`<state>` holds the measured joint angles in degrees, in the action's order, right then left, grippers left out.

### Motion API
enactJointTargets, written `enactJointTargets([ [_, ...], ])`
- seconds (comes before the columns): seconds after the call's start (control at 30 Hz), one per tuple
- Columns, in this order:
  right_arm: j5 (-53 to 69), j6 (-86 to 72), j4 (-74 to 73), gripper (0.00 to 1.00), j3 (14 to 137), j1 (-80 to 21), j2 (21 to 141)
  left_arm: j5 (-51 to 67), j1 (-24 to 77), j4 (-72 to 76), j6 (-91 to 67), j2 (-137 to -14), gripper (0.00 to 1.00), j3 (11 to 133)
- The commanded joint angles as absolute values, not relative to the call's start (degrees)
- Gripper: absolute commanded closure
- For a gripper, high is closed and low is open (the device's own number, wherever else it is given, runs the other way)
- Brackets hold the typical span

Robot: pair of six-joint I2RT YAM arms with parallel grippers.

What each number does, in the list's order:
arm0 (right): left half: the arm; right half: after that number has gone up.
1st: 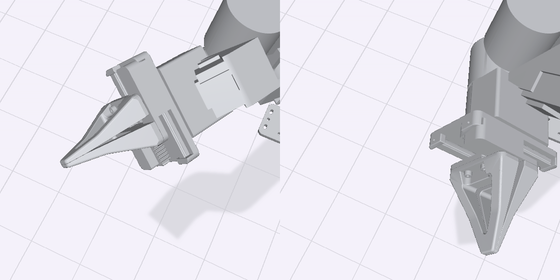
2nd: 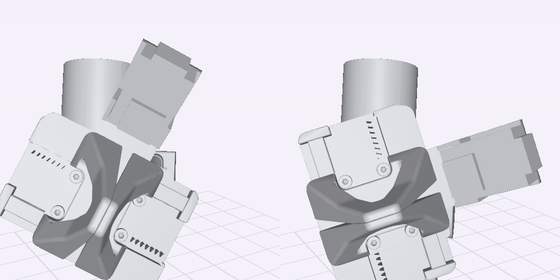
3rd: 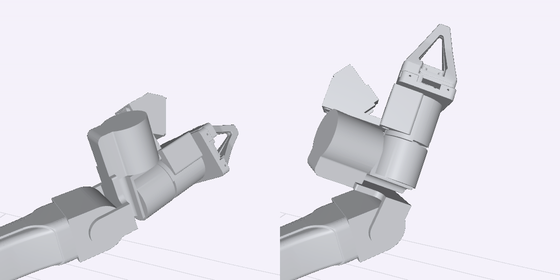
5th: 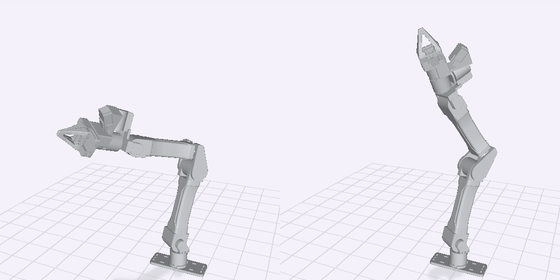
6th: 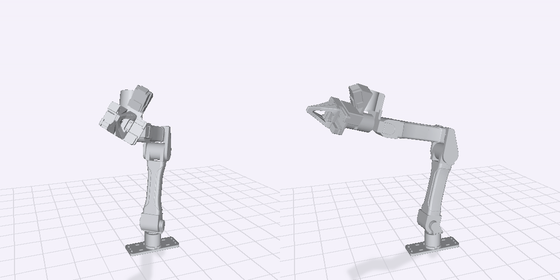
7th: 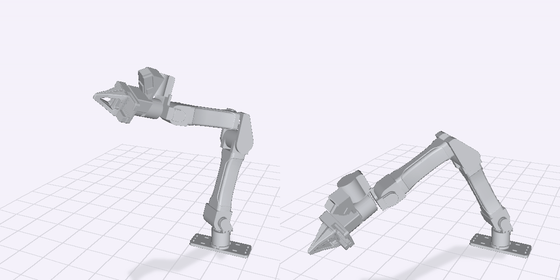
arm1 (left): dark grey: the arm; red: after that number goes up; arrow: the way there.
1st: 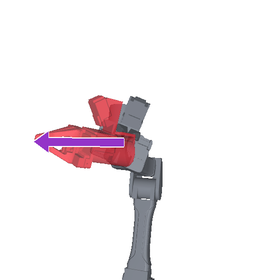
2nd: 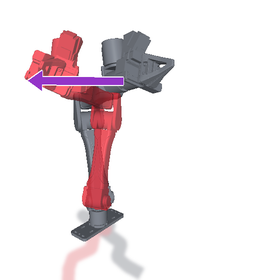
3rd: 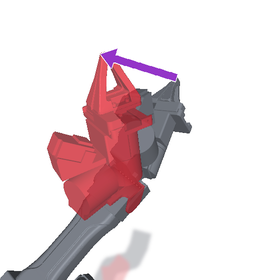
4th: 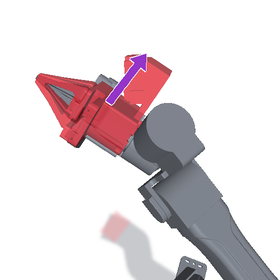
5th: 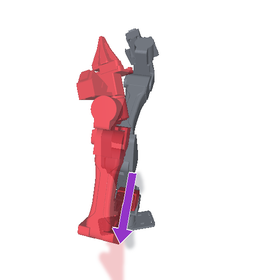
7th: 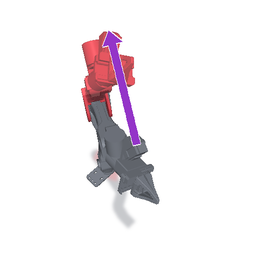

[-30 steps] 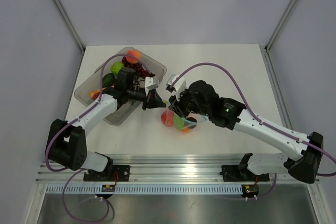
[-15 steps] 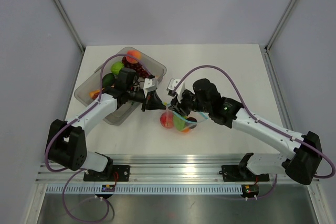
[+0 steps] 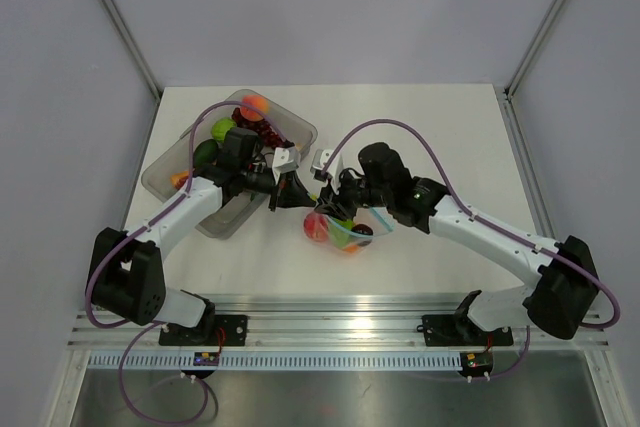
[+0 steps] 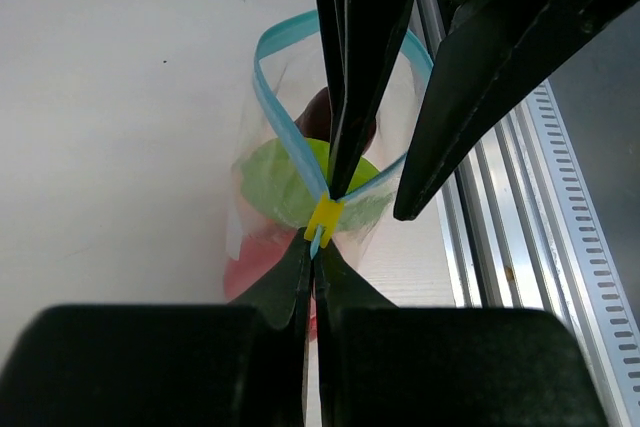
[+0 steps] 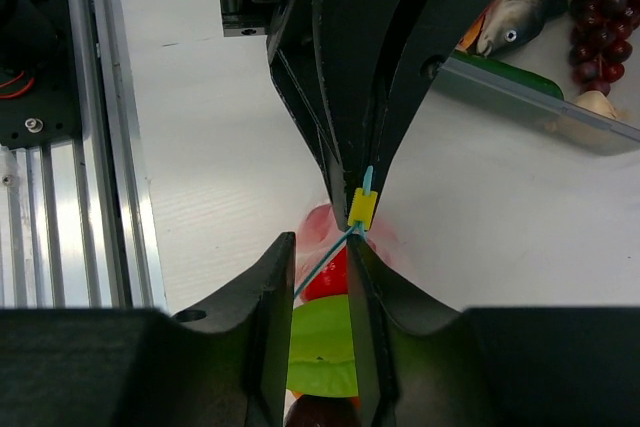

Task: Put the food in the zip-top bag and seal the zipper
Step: Zip the zipper food storage bag at the center of the board.

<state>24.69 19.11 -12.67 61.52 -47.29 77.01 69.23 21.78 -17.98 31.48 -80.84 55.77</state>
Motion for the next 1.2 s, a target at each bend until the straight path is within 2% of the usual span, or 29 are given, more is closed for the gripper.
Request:
enactJointTargets([
  [0.0, 28.7, 18.5, -8.4, 0.67, 64.9, -46.9, 77.7, 72.2, 22.0, -16.3, 32.3, -81.0, 1.00, 58.7],
  [0.2, 30.0, 17.4, -7.1, 0.72, 65.0, -46.5, 78.7, 72.2, 22.0, -16.9, 32.3, -80.9, 1.00, 58.9],
  [0.37, 26.4, 17.7, -7.0, 0.66, 65.3, -46.5, 79.0, 72.2, 22.0, -17.1, 32.3, -80.7, 1.00, 58.8],
  [0.73, 20.6, 17.0, -5.1, 0.65, 65.1, -46.4, 74.3, 72.4, 22.0, -17.4, 32.6, -80.9, 1.00, 58.8],
  [1.17, 22.8, 17.9, -6.8, 0.53, 67.5, -46.4, 77.9, 72.6, 22.0, -18.8, 33.5, -80.9, 1.00, 59.1],
])
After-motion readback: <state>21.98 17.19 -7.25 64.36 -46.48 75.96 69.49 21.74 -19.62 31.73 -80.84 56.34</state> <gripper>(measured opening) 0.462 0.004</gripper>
